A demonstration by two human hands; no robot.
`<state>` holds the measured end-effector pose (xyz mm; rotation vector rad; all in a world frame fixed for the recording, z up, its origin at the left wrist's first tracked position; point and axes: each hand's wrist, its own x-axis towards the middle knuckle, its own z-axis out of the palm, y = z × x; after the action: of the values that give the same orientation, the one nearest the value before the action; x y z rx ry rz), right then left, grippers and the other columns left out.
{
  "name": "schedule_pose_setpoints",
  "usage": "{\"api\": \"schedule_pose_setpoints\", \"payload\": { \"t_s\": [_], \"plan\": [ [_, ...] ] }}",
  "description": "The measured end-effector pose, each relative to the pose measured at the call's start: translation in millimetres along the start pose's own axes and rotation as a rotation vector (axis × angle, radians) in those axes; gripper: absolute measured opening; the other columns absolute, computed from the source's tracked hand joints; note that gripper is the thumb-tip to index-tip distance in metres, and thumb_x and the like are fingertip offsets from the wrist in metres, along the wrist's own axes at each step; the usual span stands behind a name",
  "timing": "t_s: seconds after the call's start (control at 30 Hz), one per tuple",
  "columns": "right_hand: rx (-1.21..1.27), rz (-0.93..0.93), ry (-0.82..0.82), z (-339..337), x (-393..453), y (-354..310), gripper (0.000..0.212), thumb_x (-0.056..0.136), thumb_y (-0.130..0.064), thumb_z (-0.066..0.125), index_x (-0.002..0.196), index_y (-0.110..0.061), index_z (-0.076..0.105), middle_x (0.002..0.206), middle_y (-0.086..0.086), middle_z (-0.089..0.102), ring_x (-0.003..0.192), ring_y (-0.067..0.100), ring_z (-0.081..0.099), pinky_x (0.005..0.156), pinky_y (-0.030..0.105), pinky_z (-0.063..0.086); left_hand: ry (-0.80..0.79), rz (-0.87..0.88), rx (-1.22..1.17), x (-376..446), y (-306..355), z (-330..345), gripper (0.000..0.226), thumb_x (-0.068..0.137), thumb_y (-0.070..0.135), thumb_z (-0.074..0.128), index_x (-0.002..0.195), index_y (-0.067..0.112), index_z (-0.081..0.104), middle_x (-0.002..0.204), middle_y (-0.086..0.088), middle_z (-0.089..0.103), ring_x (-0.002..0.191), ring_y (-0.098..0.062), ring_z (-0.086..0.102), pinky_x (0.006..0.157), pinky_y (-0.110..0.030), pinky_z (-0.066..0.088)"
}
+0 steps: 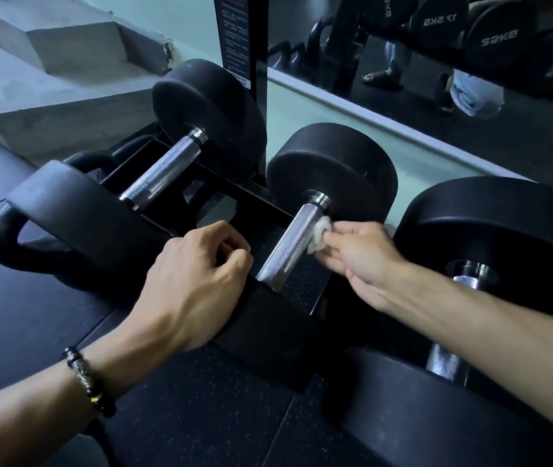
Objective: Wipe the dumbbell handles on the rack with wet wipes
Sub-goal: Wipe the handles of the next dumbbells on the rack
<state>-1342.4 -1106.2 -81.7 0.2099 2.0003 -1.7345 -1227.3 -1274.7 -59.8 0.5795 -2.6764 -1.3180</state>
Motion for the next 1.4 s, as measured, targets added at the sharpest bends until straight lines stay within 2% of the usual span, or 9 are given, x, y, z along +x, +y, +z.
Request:
{"api": "schedule_pose_setpoints", "payload": {
  "t_s": [0.23, 0.4, 0.5, 0.63, 0.73, 0.87, 0.97, 1.27, 1.4],
  "plan": [
    [0.007, 0.176, 0.064, -10.6, -14.5, 21.1, 0.014, 0.098, 0.01, 0.049, 0.094, 0.013, 0.062, 0.077, 0.01, 0.075, 0.071, 0.013, 0.074, 0.062, 0.02, 0.06, 0.009, 0.005, 0.001, -1.3, 2.1, -1.5, 0.023, 0.07, 0.039, 0.043, 0.077, 0.033, 0.063, 0.076, 0.015, 0.069, 0.07, -0.012, 0.06, 0.062, -0.031, 0.042],
    [0.264, 0.074, 0.026, 11.9, -1.3, -9.3, 0.019, 0.101, 0.005, 0.046, 0.104, 0.005, 0.065, 0.096, 0.014, 0.072, 0.082, 0.017, 0.072, 0.085, 0.03, 0.06, 0.027, 0.014, 0.011, -0.5, 1.5, -1.0, 0.013, 0.084, 0.025, 0.055, 0.077, 0.031, 0.064, 0.074, 0.014, 0.069, 0.068, -0.009, 0.058, 0.061, -0.03, 0.039],
    [0.071, 0.078, -0.066, 15.5, -11.3, 3.6, 0.015, 0.096, 0.008, 0.052, 0.096, 0.007, 0.067, 0.099, 0.016, 0.07, 0.094, 0.023, 0.068, 0.104, 0.047, 0.05, 0.017, 0.012, 0.019, -1.0, 1.5, -0.3, 0.013, 0.083, 0.025, 0.053, 0.077, 0.031, 0.064, 0.074, 0.016, 0.069, 0.064, -0.007, 0.057, 0.059, -0.028, 0.038],
    [-0.068, 0.049, -0.002, 15.6, -10.4, 4.3, 0.024, 0.097, -0.002, 0.06, 0.093, 0.021, 0.063, 0.103, 0.032, 0.07, 0.091, 0.028, 0.071, 0.082, 0.031, 0.061, 0.007, 0.019, 0.021, 0.6, 0.1, 1.2, 0.012, 0.081, 0.033, 0.053, 0.076, 0.032, 0.064, 0.073, 0.016, 0.068, 0.064, -0.007, 0.057, 0.06, -0.029, 0.04],
    [0.062, -0.048, 0.11, 16.5, 7.1, -4.7, 0.033, 0.097, -0.004, 0.06, 0.064, 0.001, 0.058, 0.081, 0.015, 0.064, 0.08, 0.02, 0.062, 0.075, 0.025, 0.06, 0.018, 0.029, 0.024, 0.8, -0.9, 0.8, 0.019, 0.074, 0.04, 0.046, 0.076, 0.032, 0.064, 0.073, 0.016, 0.068, 0.068, -0.008, 0.059, 0.062, -0.031, 0.044],
    [0.308, 0.026, -0.09, 13.0, -1.9, -0.4, 0.012, 0.092, 0.001, 0.054, 0.081, 0.0, 0.057, 0.093, 0.013, 0.057, 0.095, 0.025, 0.056, 0.105, 0.037, 0.051, 0.026, 0.031, 0.021, -0.1, -0.7, 0.4, 0.012, 0.082, 0.03, 0.055, 0.075, 0.031, 0.064, 0.071, 0.014, 0.067, 0.065, -0.009, 0.058, 0.06, -0.029, 0.039],
    [0.227, 0.02, -0.233, 0.4, -8.2, -2.0, 0.041, 0.088, 0.019, 0.038, 0.073, -0.008, 0.066, 0.091, 0.003, 0.068, 0.11, 0.015, 0.06, 0.115, 0.041, 0.04, 0.012, 0.026, 0.025, 0.5, -0.5, 0.8, 0.013, 0.083, 0.03, 0.053, 0.076, 0.03, 0.065, 0.073, 0.012, 0.069, 0.067, -0.011, 0.059, 0.061, -0.03, 0.04],
    [0.343, 0.015, 0.087, 14.3, 10.5, 3.9, 0.014, 0.101, -0.016, 0.058, 0.091, -0.011, 0.067, 0.089, 0.004, 0.074, 0.077, 0.008, 0.073, 0.074, 0.022, 0.059, 0.009, 0.005, 0.019, 0.8, -0.5, 0.6, 0.026, 0.069, 0.042, 0.042, 0.077, 0.033, 0.065, 0.076, 0.013, 0.069, 0.069, -0.012, 0.06, 0.061, -0.031, 0.042],
    [0.38, 0.104, -0.012, 18.9, 9.8, -0.2, 0.027, 0.107, -0.026, 0.046, 0.098, -0.008, 0.064, 0.093, 0.008, 0.074, 0.084, 0.017, 0.072, 0.085, 0.034, 0.059, 0.02, 0.011, 0.021, 1.0, -1.2, 0.7, 0.027, 0.069, 0.042, 0.041, 0.076, 0.032, 0.065, 0.075, 0.013, 0.069, 0.071, -0.011, 0.061, 0.063, -0.031, 0.044]
  ]
}}
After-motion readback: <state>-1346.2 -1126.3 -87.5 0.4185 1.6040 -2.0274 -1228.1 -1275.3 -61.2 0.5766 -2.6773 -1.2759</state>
